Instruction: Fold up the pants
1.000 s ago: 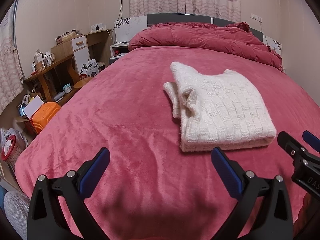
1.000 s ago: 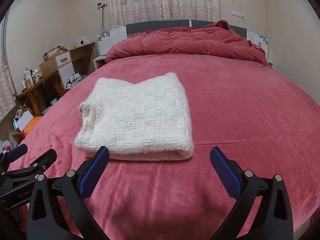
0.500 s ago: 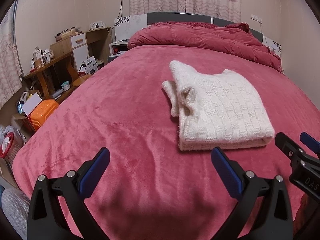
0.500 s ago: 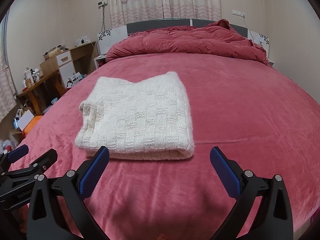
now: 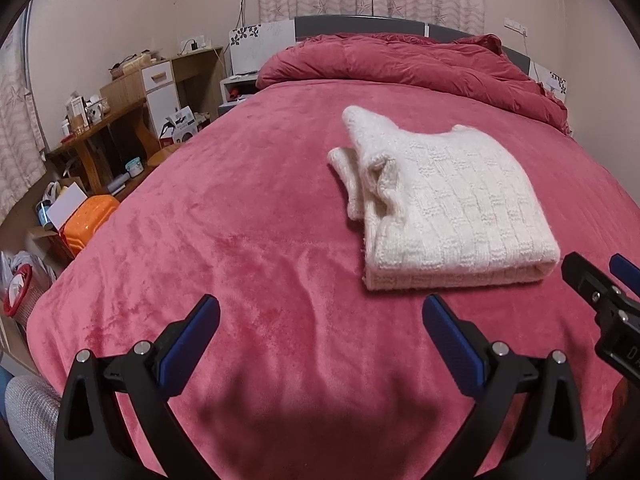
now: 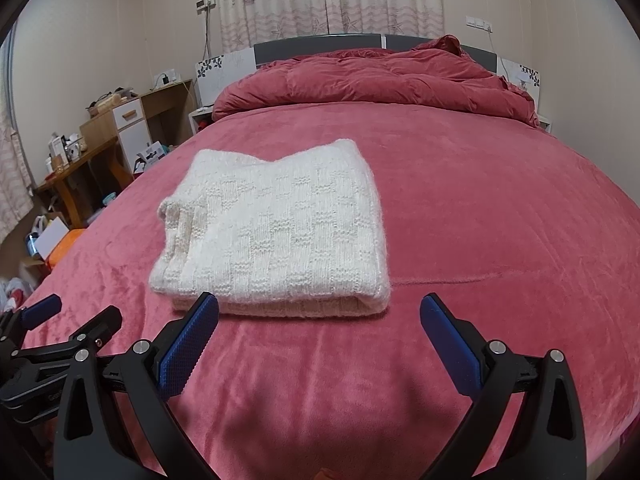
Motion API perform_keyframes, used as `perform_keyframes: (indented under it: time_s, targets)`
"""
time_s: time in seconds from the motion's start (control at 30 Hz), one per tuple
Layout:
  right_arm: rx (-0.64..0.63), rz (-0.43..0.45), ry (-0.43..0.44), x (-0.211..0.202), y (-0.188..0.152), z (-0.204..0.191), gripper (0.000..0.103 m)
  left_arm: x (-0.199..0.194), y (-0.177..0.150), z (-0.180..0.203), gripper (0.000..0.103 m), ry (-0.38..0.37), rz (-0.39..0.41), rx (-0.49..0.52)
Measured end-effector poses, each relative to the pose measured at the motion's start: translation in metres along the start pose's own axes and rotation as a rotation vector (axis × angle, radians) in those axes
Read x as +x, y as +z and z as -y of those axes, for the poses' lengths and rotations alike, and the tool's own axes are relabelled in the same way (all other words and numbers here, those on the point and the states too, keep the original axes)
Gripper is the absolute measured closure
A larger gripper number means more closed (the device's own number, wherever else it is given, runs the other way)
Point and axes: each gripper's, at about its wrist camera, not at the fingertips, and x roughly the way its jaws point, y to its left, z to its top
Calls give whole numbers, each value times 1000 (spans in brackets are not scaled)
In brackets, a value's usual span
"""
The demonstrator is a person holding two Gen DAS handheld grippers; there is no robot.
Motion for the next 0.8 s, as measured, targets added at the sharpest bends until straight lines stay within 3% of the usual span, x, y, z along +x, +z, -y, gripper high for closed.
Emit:
perform_keyframes:
  time_s: [0.4, 0.8]
  targets:
    - [-2, -3, 2, 0, -1, 1, 3, 0, 0, 1, 2, -8, -11, 4]
    - [28, -6, -47, 8, 4, 18, 3, 30, 0, -16, 2, -13, -108, -26]
